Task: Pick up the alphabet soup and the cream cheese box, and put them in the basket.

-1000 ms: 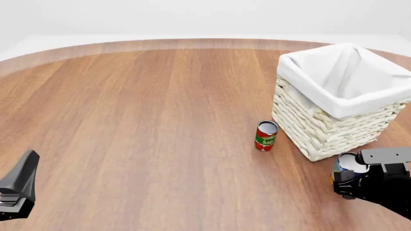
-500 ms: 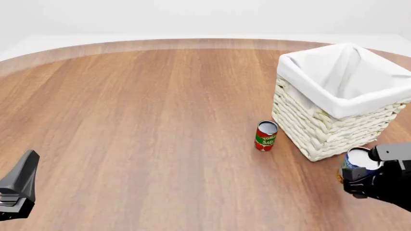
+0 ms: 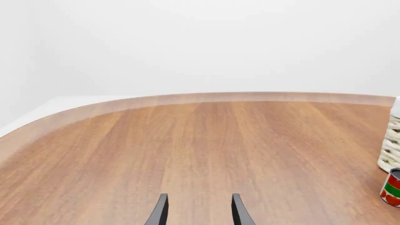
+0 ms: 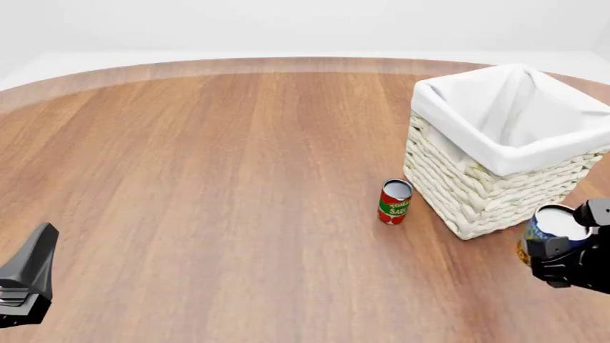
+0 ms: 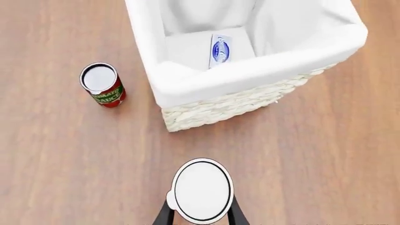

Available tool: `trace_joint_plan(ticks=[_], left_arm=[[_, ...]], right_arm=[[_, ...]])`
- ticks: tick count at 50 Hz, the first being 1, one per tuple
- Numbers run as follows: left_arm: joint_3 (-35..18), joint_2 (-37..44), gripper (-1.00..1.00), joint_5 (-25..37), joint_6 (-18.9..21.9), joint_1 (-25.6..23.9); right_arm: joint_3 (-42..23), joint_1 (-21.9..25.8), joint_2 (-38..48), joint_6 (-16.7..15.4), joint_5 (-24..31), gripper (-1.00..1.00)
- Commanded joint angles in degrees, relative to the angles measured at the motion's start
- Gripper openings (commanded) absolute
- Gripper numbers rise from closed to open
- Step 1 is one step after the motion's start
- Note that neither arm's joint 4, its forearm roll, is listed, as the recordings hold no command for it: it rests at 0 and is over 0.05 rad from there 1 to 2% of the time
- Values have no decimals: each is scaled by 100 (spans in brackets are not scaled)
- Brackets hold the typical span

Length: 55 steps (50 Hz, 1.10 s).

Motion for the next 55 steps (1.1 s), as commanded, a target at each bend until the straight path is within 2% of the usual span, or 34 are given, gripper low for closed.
trace_joint_plan(ticks=[1, 2, 6, 7, 9, 38, 43, 50, 55], left_arm=[[0, 0, 100, 0, 0, 0], [0, 0, 100, 0, 0, 0], [0, 0, 100, 0, 0, 0], [0, 0, 100, 0, 0, 0], [0, 0, 100, 0, 0, 0], [0, 0, 100, 0, 0, 0], [0, 0, 100, 0, 0, 0], [0, 0, 100, 0, 0, 0], [0, 0, 100, 0, 0, 0]], right_arm=[[-425, -29, -334, 38, 620, -100], [-606, -46, -364, 20, 811, -100], [-665, -63, -456, -19, 902, -100], [-878, -63, -463, -18, 1119, -100], [-774, -74, -493, -54, 1032, -100], [-1853, -27, -661, -250, 1915, -100], [-2072, 3, -754, -257, 2166, -100], [-2459, 58, -1139, -237, 2851, -100], [-2600, 72, -1052, -266, 2865, -100]])
